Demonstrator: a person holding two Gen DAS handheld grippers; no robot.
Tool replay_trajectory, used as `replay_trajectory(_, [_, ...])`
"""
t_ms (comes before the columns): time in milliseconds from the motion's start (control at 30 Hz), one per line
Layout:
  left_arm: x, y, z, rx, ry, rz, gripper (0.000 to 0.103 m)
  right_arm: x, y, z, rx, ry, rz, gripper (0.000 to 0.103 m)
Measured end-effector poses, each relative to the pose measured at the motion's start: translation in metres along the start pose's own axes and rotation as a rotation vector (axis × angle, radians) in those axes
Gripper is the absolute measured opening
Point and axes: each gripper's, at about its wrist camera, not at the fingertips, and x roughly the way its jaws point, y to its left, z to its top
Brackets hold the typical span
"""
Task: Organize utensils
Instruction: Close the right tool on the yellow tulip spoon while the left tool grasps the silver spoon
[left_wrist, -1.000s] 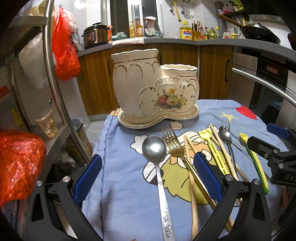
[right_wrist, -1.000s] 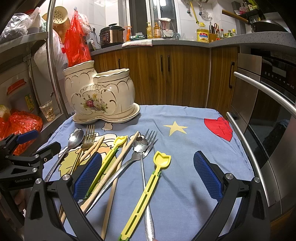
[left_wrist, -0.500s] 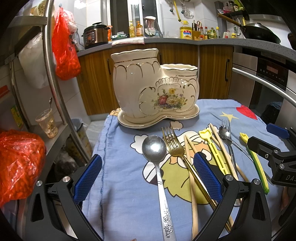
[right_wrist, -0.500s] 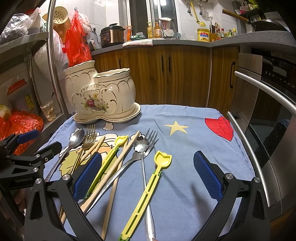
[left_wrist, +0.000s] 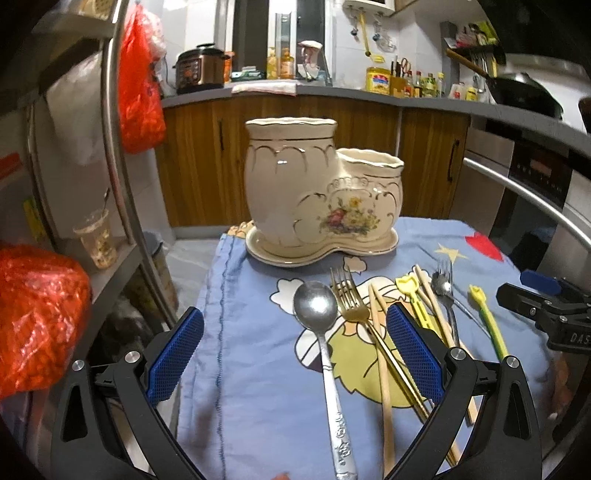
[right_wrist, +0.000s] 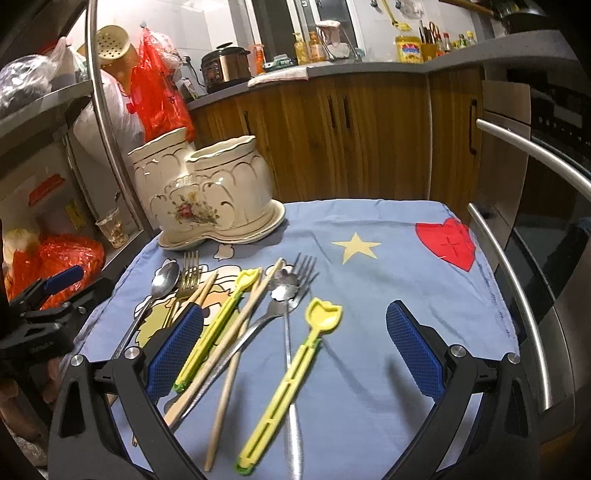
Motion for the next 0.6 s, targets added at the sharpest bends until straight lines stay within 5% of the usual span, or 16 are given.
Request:
replay_trajectory(100, [-0.001, 0.009, 0.003, -0.02, 0.004, -0.01, 0.098, -0.002, -0.004, 0.001, -0.026, 0.006, -0.076, 0.098])
replay_trajectory(167, [-0.001, 0.012, 0.005, -0.018, 0.005, 0.004, 0.098, 0.002, -0.006, 0.003, -0.037, 0.047, -0.033, 0.097])
replay_trajectory(500, [-0.004, 0.02, 0.007, 0.005, 0.025, 0.039, 0.098, 0.039, -0.011, 0.003, 0.018, 0.224, -0.002, 0.037])
replay_trajectory(600, [-0.004, 0.02, 0.006, 0.02, 0.026, 0.053, 0.098, 0.044, -0.017, 0.003, 0.073, 0.264, 0.038, 0.035])
